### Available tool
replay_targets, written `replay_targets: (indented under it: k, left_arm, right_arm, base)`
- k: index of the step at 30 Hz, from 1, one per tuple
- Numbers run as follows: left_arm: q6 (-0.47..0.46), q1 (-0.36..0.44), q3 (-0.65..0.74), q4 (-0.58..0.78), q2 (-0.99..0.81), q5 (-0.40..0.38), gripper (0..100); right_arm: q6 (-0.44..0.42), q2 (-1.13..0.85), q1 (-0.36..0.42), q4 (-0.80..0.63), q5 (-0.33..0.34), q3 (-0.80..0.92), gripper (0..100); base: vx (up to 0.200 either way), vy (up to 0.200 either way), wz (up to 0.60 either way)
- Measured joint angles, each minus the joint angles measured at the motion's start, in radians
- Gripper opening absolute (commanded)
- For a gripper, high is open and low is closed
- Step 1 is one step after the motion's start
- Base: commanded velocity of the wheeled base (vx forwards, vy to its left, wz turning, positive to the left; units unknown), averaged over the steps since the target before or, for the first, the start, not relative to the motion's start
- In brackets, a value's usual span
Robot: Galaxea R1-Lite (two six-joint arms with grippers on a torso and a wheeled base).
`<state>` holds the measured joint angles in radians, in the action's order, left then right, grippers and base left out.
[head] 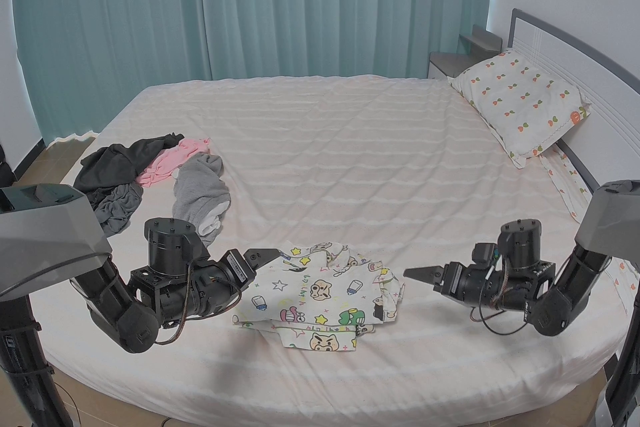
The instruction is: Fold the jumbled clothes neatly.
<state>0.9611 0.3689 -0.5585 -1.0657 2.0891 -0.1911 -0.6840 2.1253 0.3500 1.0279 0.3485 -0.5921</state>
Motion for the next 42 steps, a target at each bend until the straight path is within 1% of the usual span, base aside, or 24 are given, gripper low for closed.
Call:
replay_targets:
  k: [2, 5, 8, 12, 17, 20, 22, 29, 35, 42]
  left_arm:
    - [0.011, -0.005, 0.001, -0.011, 0.006, 0.000, 100]
    - [0.021, -0.012, 0.001, -0.035, 0.017, 0.000, 100]
    - [0.026, -0.025, 0.001, -0.073, 0.036, 0.000, 100]
    - [0.032, -0.028, 0.008, -0.116, 0.058, 0.000, 100]
    - [0.033, -0.030, 0.024, -0.135, 0.073, -0.002, 100]
    - [0.033, -0.030, 0.029, -0.138, 0.078, -0.003, 100]
    - [0.033, -0.030, 0.031, -0.139, 0.081, -0.001, 100]
    - [0.034, -0.030, 0.029, -0.141, 0.089, 0.000, 100]
    - [0.033, -0.030, 0.029, -0.141, 0.094, 0.004, 100]
    - [0.028, -0.030, 0.029, -0.141, 0.103, 0.005, 100]
  right_arm:
    - [-0.003, 0.003, 0.008, -0.051, 0.000, -0.073, 100]
    - [-0.004, 0.023, 0.017, -0.093, -0.001, -0.145, 100]
    - [-0.004, 0.064, 0.021, -0.111, -0.002, -0.209, 100]
    - [0.003, 0.116, 0.010, -0.121, -0.002, -0.251, 100]
    - [0.012, 0.155, -0.020, -0.131, -0.003, -0.266, 100]
    - [0.014, 0.172, -0.028, -0.152, -0.002, -0.273, 100]
    - [0.016, 0.183, -0.034, -0.156, -0.002, -0.280, 100]
    - [0.031, 0.212, -0.037, -0.179, -0.002, -0.299, 100]
    - [0.049, 0.228, -0.040, -0.253, -0.001, -0.323, 100]
    - [0.056, 0.232, -0.042, -0.268, -0.001, -0.315, 100]
  base:
    - [0.000, 0.000, 0.00]
    - [0.000, 0.000, 0.00]
    - [0.000, 0.000, 0.00]
    - [0.000, 0.000, 0.00]
    - [0.000, 0.000, 0.00]
    - [0.200, 0.000, 0.00]
    - [0.000, 0.000, 0.00]
    - [0.000, 0.000, 0.00]
    - [0.000, 0.000, 0.00]
    - [0.000, 0.000, 0.00]
